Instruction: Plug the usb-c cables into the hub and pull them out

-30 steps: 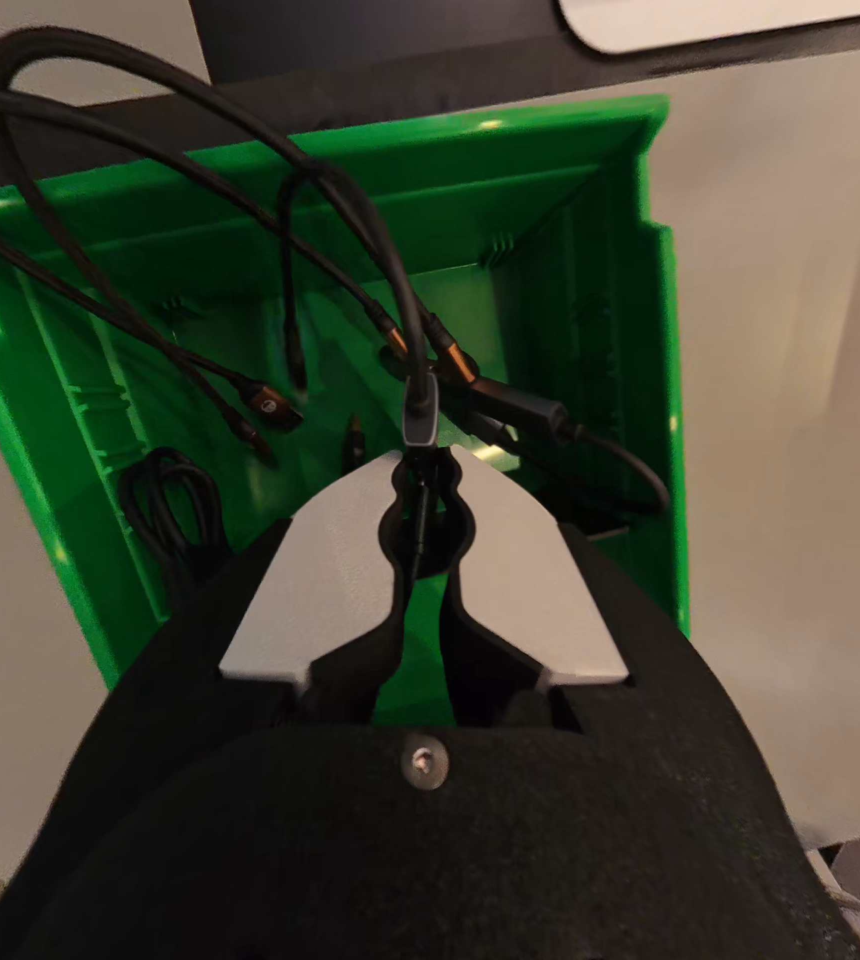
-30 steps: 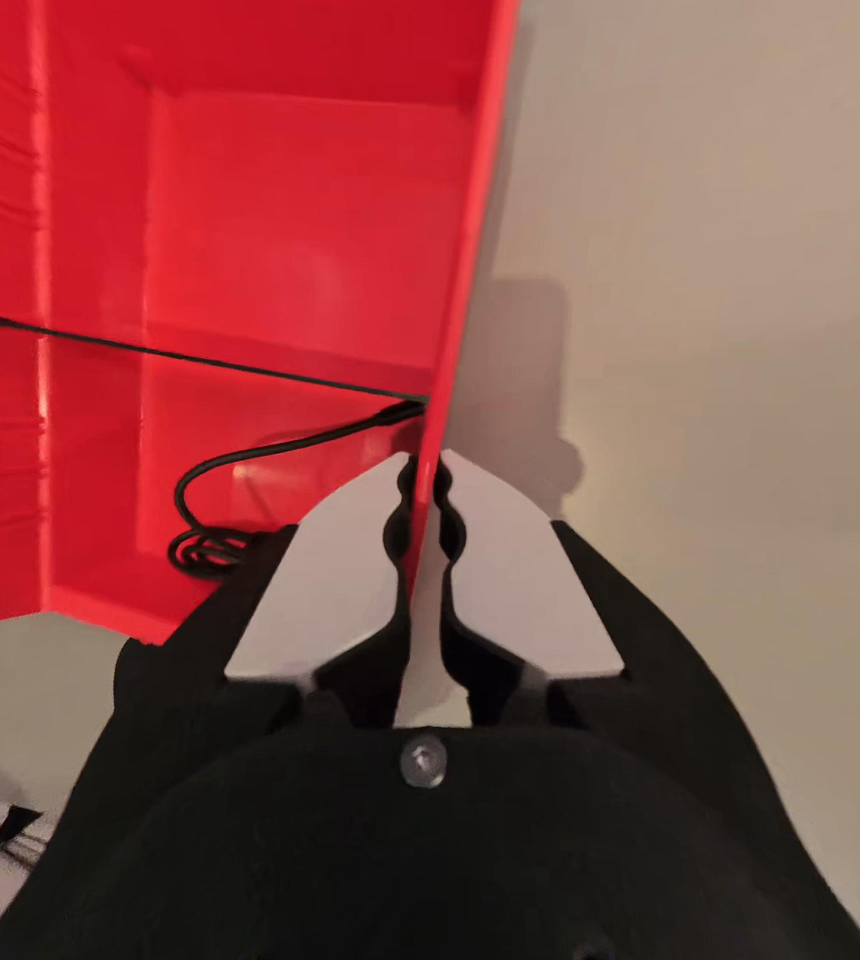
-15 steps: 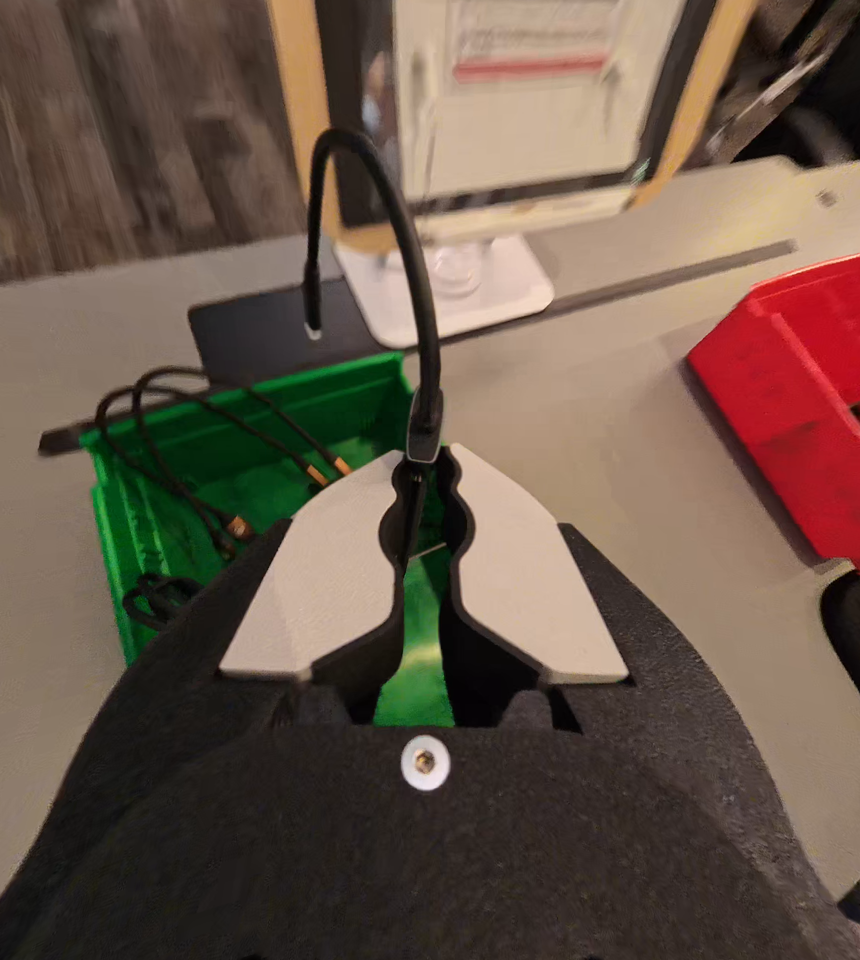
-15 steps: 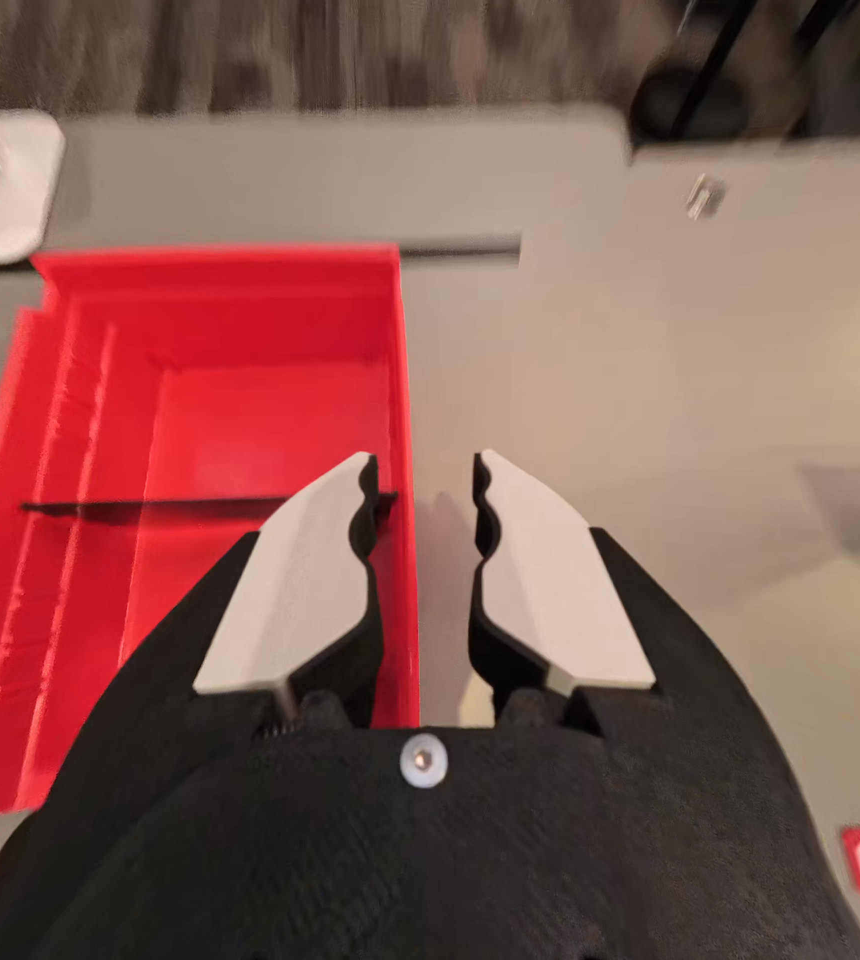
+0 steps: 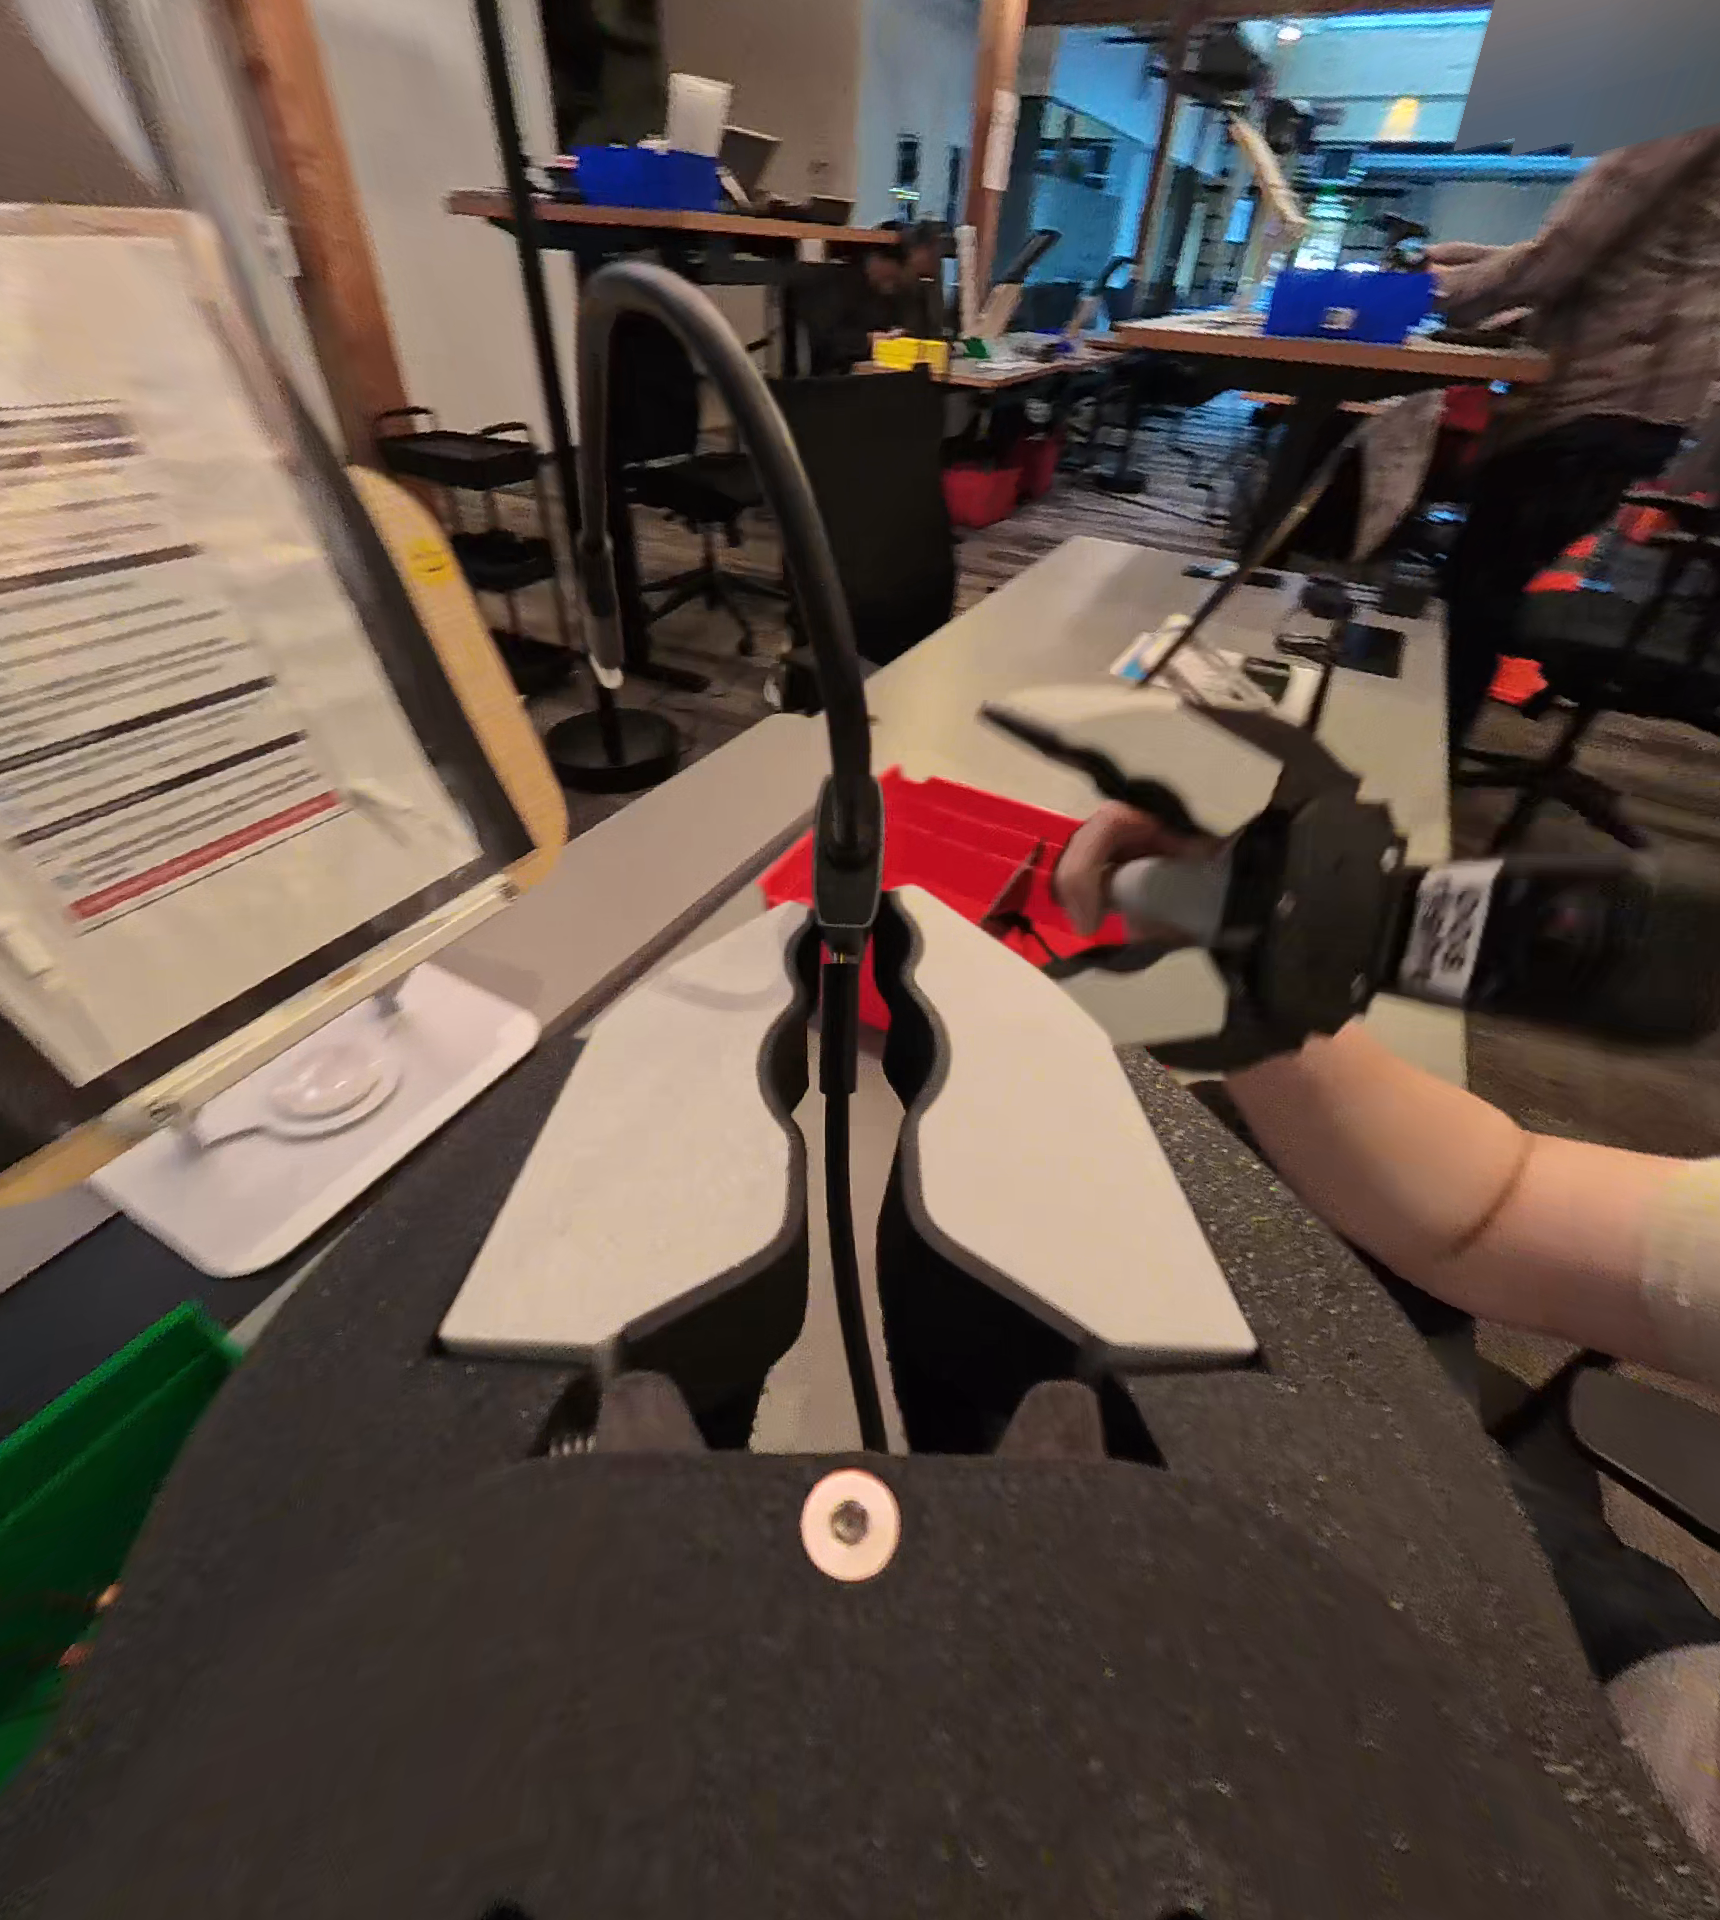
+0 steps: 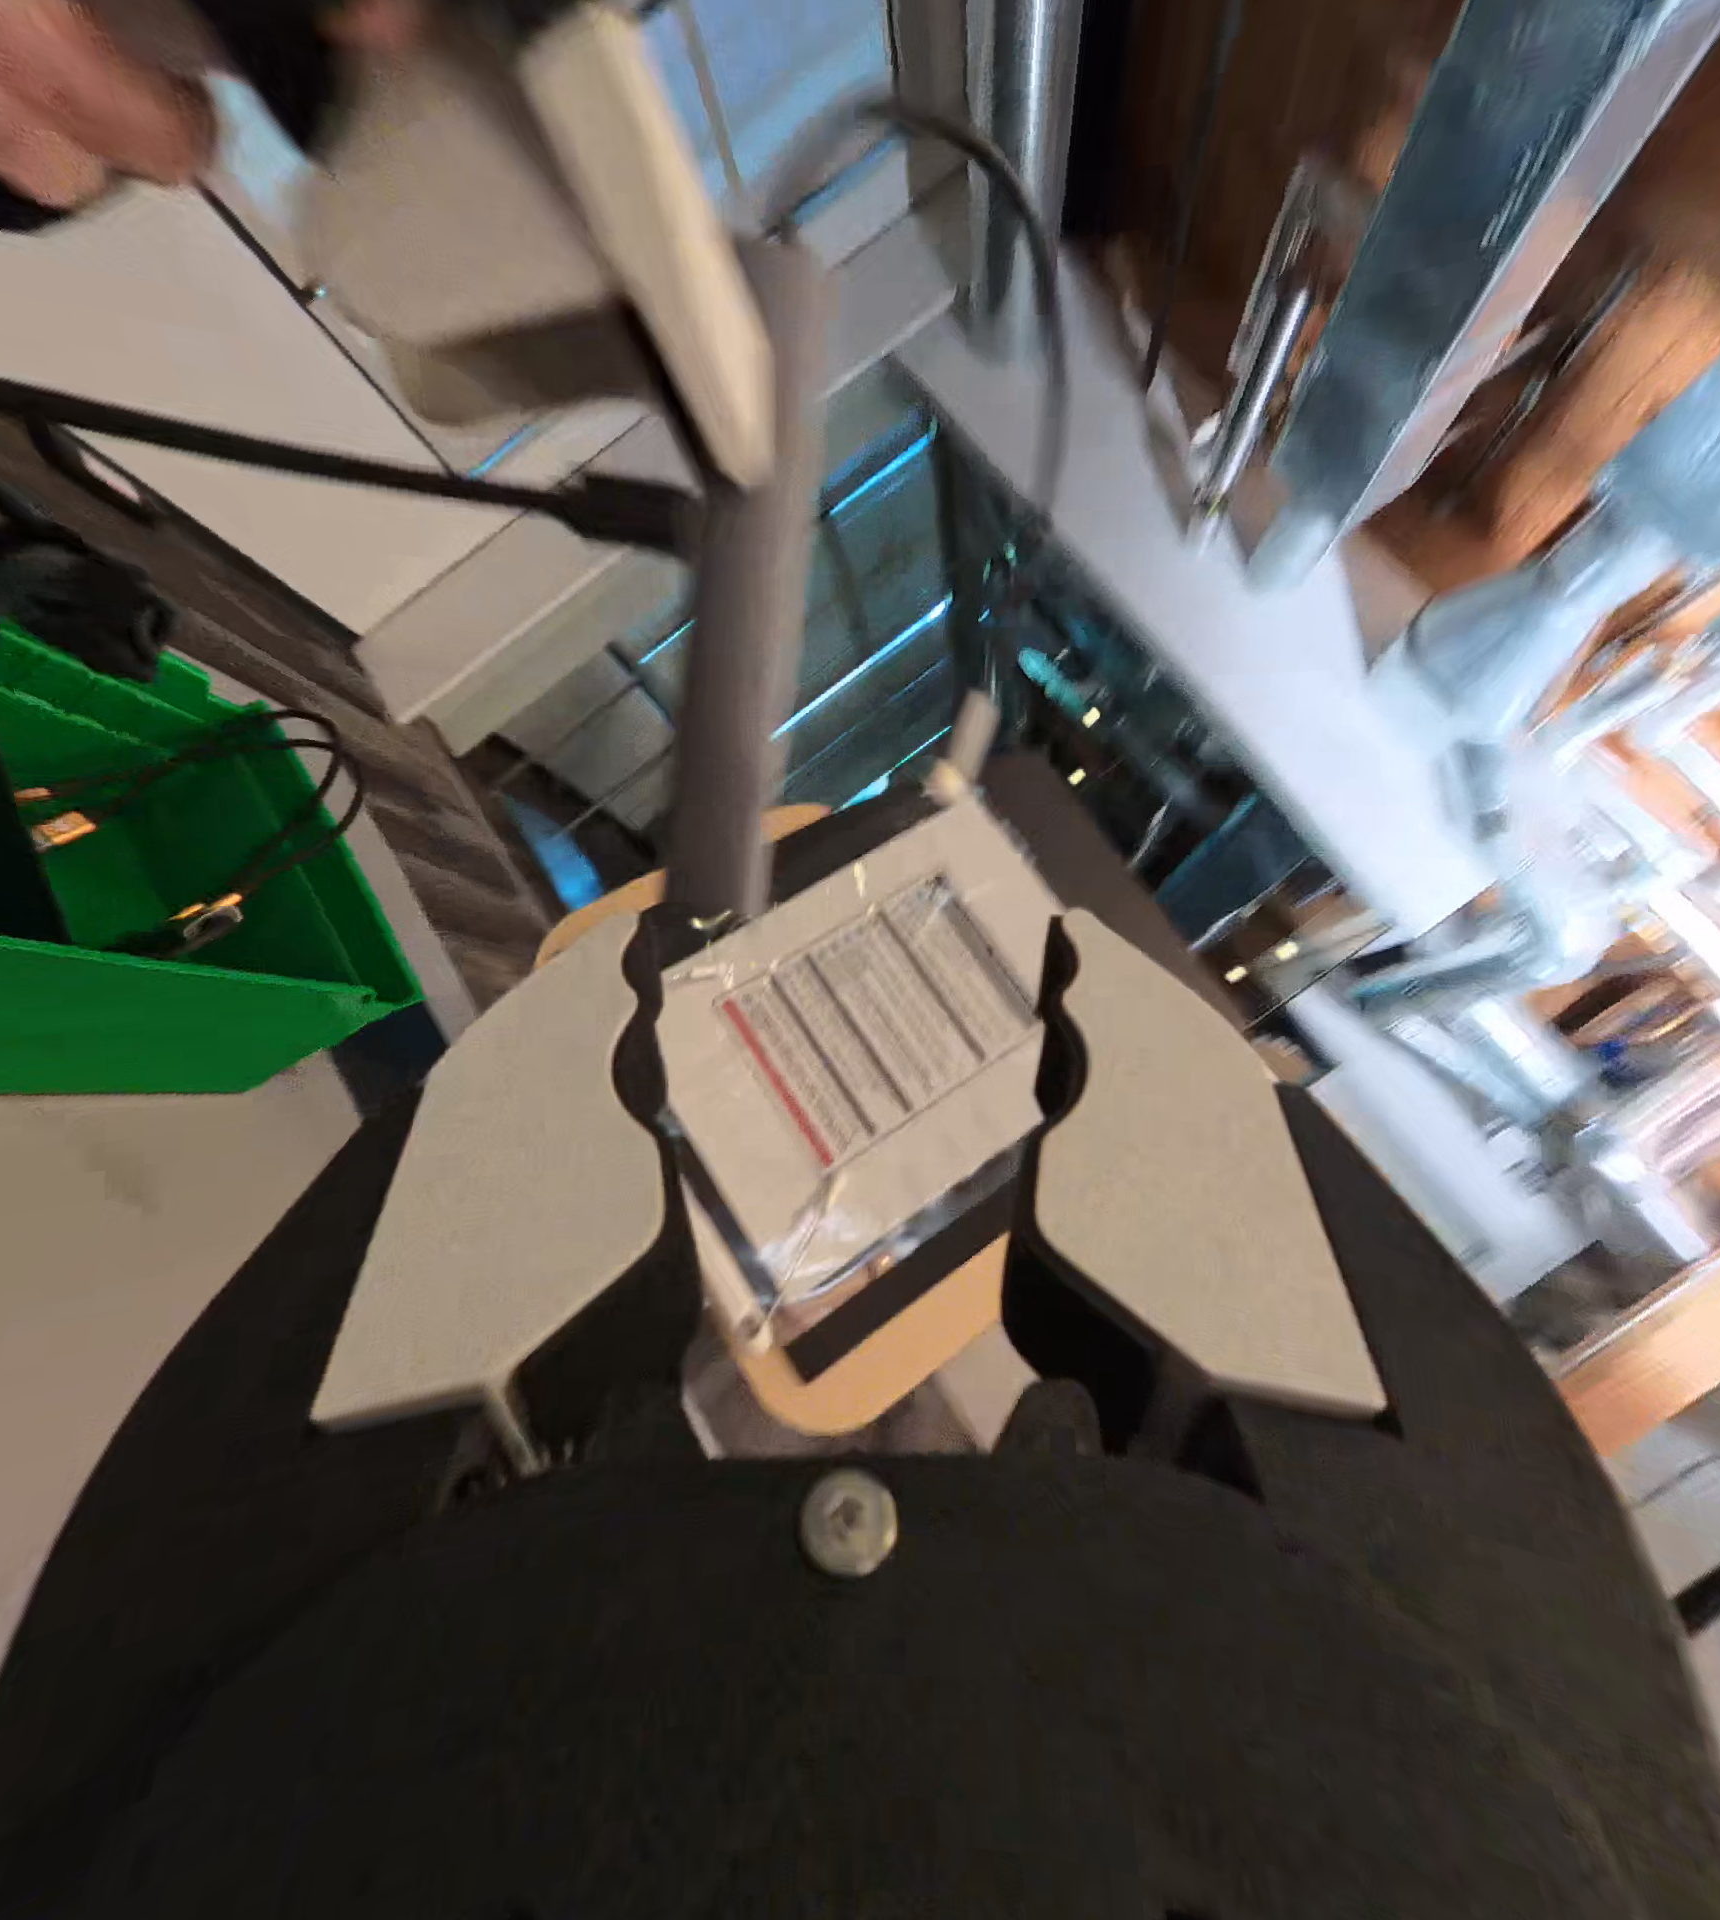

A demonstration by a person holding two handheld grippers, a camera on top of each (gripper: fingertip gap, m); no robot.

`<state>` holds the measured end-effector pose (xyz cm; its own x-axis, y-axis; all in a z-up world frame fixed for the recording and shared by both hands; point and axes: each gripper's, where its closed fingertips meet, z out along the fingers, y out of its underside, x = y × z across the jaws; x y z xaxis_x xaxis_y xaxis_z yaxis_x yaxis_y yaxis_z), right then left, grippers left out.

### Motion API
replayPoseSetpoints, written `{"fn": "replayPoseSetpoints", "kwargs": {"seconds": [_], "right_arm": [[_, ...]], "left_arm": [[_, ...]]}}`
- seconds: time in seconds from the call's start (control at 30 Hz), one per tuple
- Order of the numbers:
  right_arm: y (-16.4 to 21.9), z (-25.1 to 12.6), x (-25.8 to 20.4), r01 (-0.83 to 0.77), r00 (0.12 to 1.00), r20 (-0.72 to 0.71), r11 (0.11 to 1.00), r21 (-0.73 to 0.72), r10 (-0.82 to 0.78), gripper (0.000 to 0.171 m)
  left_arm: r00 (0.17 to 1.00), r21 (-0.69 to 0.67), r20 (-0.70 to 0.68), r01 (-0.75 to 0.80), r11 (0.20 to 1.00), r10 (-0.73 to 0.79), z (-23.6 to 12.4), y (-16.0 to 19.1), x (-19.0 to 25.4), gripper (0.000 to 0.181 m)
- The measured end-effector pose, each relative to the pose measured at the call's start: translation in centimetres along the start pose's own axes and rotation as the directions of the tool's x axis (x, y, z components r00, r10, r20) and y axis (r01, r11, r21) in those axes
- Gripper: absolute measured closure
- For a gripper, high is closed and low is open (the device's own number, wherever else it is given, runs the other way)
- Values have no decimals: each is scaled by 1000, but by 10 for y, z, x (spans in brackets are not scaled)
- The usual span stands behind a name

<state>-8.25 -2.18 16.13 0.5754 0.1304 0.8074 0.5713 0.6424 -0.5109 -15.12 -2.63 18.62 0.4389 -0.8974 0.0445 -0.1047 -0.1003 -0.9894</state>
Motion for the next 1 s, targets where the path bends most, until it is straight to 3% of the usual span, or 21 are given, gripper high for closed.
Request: {"fn": "replayPoseSetpoints", "kwargs": {"seconds": [0.07,0.17,0.27,0.4,0.47,0.57,0.6,0.73,0.8,0.87,0.93,1.0], "right_arm": [[-15,1,-6,35,996,-87,999,27,-33,114],[-13,1,-2,-13,985,-170,1000,12,15,118],[-3,-1,8,95,953,-284,994,-49,-105,121],[-6,-11,16,235,880,-406,969,-81,-247,148],[-5,-14,20,234,874,-418,968,-88,-249,148],[1,-12,21,211,906,-353,972,-103,-235,149],[4,-11,22,202,917,-328,973,-109,-227,149],[24,-5,15,157,980,-96,977,-147,-172,148],[34,-8,14,97,995,8,981,-166,-97,149],[43,-13,12,89,991,111,979,-185,-69,150],[54,-21,12,76,982,185,970,-232,-33,151],[62,-30,5,79,956,292,967,-240,-6,153]], "left_arm": [[999,2,-51,-15,1000,15,11,-1,17,172],[997,-3,-78,-22,1000,22,24,1,31,172],[991,2,-133,4,1000,-3,32,2,44,172],[981,23,-188,43,999,-38,41,1,52,172],[973,36,-222,65,997,-56,44,-1,55,172],[975,65,-222,42,997,-27,43,-4,53,169],[981,85,-196,15,996,2,41,-7,50,160],[965,110,62,-260,959,255,27,-8,24,149],[866,168,244,-481,860,437,17,-14,15,146],[682,155,368,-715,681,632,14,-16,21,155],[570,49,353,-803,594,742,25,-2,23,154],[540,-20,272,-825,565,797,42,17,25,140]]}}
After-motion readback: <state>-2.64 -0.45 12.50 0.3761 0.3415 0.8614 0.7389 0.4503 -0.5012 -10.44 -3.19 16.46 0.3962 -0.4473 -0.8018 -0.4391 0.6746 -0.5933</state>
